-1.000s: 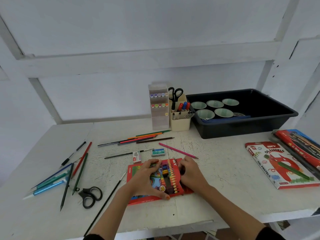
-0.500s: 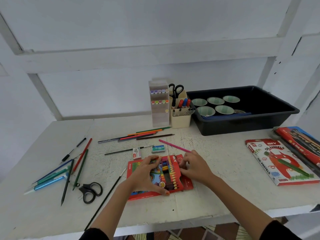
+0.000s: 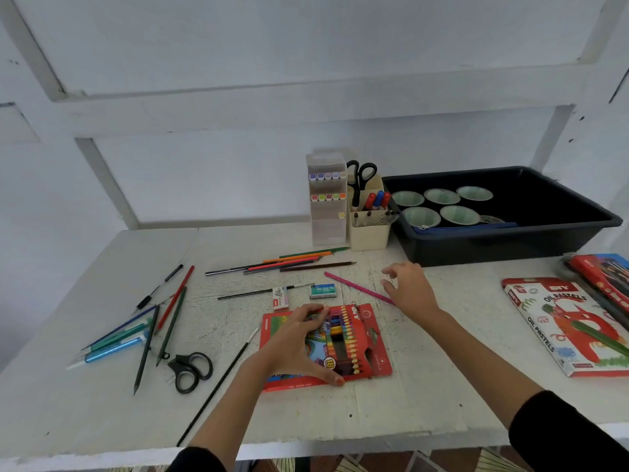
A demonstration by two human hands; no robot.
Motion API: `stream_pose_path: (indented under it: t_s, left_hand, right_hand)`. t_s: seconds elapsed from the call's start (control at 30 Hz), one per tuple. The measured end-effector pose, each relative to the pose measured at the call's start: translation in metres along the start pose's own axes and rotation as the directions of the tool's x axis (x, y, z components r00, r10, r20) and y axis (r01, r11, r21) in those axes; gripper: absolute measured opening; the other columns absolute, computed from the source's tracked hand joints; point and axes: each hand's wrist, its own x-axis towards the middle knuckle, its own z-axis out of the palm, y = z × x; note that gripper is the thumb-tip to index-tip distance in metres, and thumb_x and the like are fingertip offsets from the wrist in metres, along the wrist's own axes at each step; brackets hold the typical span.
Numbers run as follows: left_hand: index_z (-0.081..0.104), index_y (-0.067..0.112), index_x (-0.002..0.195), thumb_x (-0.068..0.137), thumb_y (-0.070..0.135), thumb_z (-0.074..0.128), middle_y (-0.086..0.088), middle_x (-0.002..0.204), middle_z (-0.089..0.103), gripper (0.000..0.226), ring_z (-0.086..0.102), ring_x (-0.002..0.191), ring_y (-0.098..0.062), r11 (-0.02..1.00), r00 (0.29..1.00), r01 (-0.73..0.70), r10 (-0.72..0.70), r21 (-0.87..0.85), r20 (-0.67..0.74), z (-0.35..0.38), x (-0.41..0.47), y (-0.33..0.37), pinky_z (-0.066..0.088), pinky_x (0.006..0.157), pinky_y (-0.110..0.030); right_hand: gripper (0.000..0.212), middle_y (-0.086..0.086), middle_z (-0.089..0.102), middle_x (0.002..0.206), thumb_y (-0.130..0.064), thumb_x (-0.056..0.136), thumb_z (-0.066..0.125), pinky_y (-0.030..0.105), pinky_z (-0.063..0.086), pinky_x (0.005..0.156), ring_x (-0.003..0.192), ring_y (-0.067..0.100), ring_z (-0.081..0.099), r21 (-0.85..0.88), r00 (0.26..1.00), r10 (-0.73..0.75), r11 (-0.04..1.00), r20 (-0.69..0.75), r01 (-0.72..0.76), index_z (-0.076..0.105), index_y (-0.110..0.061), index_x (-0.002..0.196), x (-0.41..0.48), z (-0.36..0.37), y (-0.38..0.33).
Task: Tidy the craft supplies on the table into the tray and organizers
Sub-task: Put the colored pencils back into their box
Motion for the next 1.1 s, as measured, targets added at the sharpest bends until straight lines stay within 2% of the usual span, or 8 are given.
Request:
stream_pose_path:
  t_s: [0.07,0.17,0.3,0.43,0.57,0.73,0.87,1.1]
  left_hand:
    - [0.014,0.031,0.150,0.050,0.077,0.071,0.024,0.147,0.006,0.123,0.012,0.138,-0.008,1.000,1.000,0.003,-0.003,0.001,0.000,0.000,0.000,0.000,0.028,0.115,-0.038]
    - [0.014,0.030,0.150,0.053,0.071,0.074,0.021,0.148,0.006,0.121,0.011,0.138,-0.007,1.000,1.000,-0.004,0.004,0.000,-0.007,0.000,0.000,0.001,0.026,0.116,-0.036]
    - [0.015,0.029,0.150,0.055,0.068,0.075,0.020,0.149,0.007,0.119,0.012,0.138,-0.007,1.000,1.000,-0.012,0.013,0.009,-0.014,0.001,0.000,0.002,0.023,0.116,-0.031]
    - [0.014,0.029,0.150,0.055,0.069,0.075,0.020,0.149,0.006,0.120,0.011,0.138,-0.007,1.000,1.000,-0.008,0.008,0.014,-0.014,0.001,0.000,0.001,0.023,0.116,-0.033]
    - [0.013,0.030,0.150,0.054,0.070,0.074,0.019,0.150,0.006,0.120,0.010,0.139,-0.009,1.000,1.000,0.002,-0.002,0.019,-0.005,0.001,0.001,0.001,0.024,0.116,-0.035]
    - [0.016,0.029,0.150,0.052,0.073,0.073,0.018,0.149,0.009,0.121,0.012,0.134,-0.002,1.000,1.000,-0.010,0.010,0.014,-0.017,0.002,0.001,0.000,0.024,0.116,-0.033]
    - [0.016,0.031,0.149,0.046,0.082,0.066,0.021,0.147,0.008,0.125,0.013,0.136,-0.005,1.000,1.000,-0.012,0.012,0.013,-0.012,0.002,0.002,-0.001,0.027,0.115,-0.034]
    - [0.018,0.031,0.149,0.044,0.083,0.066,0.023,0.146,0.009,0.127,0.015,0.137,-0.006,1.000,1.000,-0.008,0.008,-0.004,-0.017,0.002,0.000,-0.001,0.031,0.113,-0.036]
  right_hand:
    - [0.035,0.007,0.060,0.116,-0.030,0.089,0.062,0.030,0.043,0.091,0.109,0.020,0.050,-0.052,0.998,0.049,0.997,0.037,-0.047,0.062,-0.011,0.118,0.004,0.006,0.007]
    - [0.032,0.008,0.060,0.112,-0.032,0.089,0.060,0.030,0.045,0.088,0.103,0.019,0.050,-0.088,0.995,0.072,0.994,0.072,-0.065,0.066,-0.011,0.113,0.000,0.014,0.011]
    - [0.025,0.006,0.063,0.098,-0.029,0.090,0.060,0.025,0.038,0.077,0.090,0.013,0.045,0.022,1.000,0.009,1.000,-0.004,-0.009,0.071,-0.013,0.105,-0.013,0.019,0.013]
    - [0.023,0.005,0.064,0.095,-0.025,0.088,0.064,0.023,0.032,0.075,0.089,0.012,0.046,0.046,0.997,-0.078,0.996,-0.003,0.078,0.071,-0.013,0.106,-0.024,0.021,0.017]
    - [0.017,0.005,0.066,0.091,-0.016,0.085,0.066,0.020,0.036,0.076,0.089,0.015,0.053,0.108,1.000,-0.020,0.994,-0.011,0.021,0.072,-0.011,0.100,-0.022,0.008,0.029]
    - [0.013,0.000,0.064,0.087,-0.006,0.081,0.068,0.020,0.044,0.078,0.085,0.014,0.058,0.245,0.979,-0.002,0.968,0.203,-0.049,0.073,-0.015,0.089,-0.023,-0.034,0.054]
    - [0.020,-0.005,0.062,0.087,-0.004,0.081,0.068,0.017,0.045,0.077,0.086,0.012,0.057,0.193,0.952,-0.046,0.981,0.301,-0.013,0.071,-0.024,0.083,-0.030,-0.058,0.072]
    - [0.014,-0.012,0.054,0.083,-0.014,0.083,0.067,0.017,0.041,0.075,0.085,0.008,0.049,0.152,0.952,-0.157,0.981,0.264,0.120,0.073,-0.025,0.088,-0.053,-0.037,0.039]
